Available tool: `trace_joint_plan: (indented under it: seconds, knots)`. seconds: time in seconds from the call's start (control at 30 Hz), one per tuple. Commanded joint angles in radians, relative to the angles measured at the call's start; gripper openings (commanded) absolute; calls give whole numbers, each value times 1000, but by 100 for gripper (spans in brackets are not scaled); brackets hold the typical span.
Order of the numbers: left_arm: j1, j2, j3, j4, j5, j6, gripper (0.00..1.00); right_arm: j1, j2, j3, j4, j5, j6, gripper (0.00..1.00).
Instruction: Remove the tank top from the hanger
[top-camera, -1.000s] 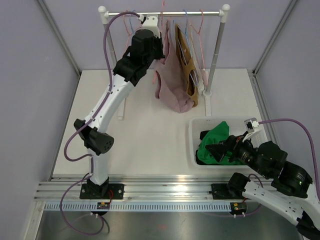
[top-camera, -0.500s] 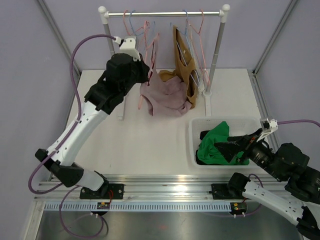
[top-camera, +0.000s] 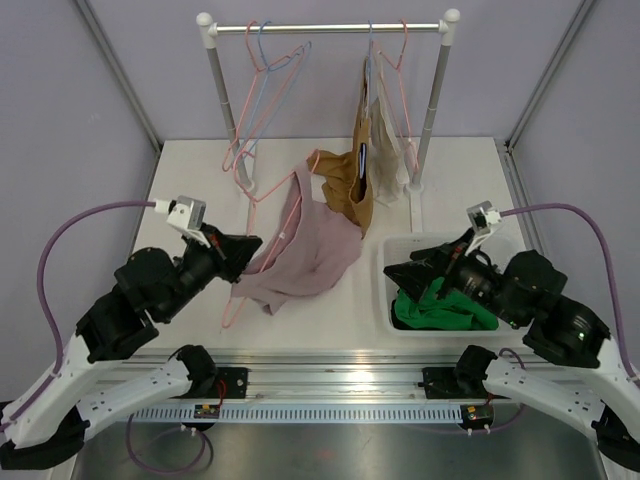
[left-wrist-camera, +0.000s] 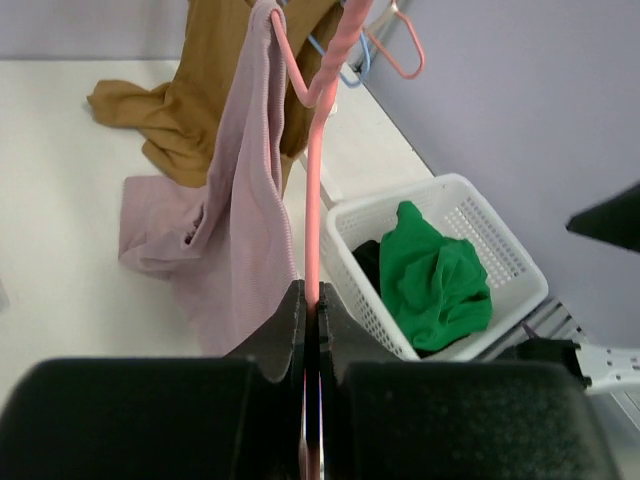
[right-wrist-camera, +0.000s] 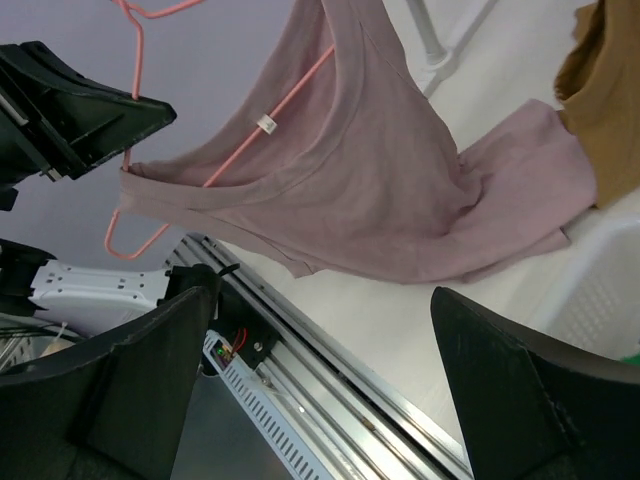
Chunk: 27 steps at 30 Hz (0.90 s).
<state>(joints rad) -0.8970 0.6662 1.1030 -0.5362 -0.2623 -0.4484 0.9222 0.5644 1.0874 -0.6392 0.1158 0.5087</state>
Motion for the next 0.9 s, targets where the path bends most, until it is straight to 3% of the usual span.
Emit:
trace_joint_plan:
  seconds: [0.0,0.2,0.5,0.67,0.7,0.87]
  knots:
    - [-5,-95,-84,-8,29,-39,0,-2,58,-53,251,-137,4,100]
    - [-5,-227,-132,-91,145,-62,0,-2,254,-87,351,-19,15,100]
    - [-5,-303,-157,-110,317,-90,0,-2,558,61,513,-136,-59,97]
    - [-5,-333,-167,-88,333,-133,0,-2,686,152,501,-148,-120,81]
    - [-5,-336,-166,-88,336,-138,0,-2,716,178,495,-162,-133,72]
    - [-5,-365,-157,-90,337,-141,0,0,753,210,463,-156,-170,46]
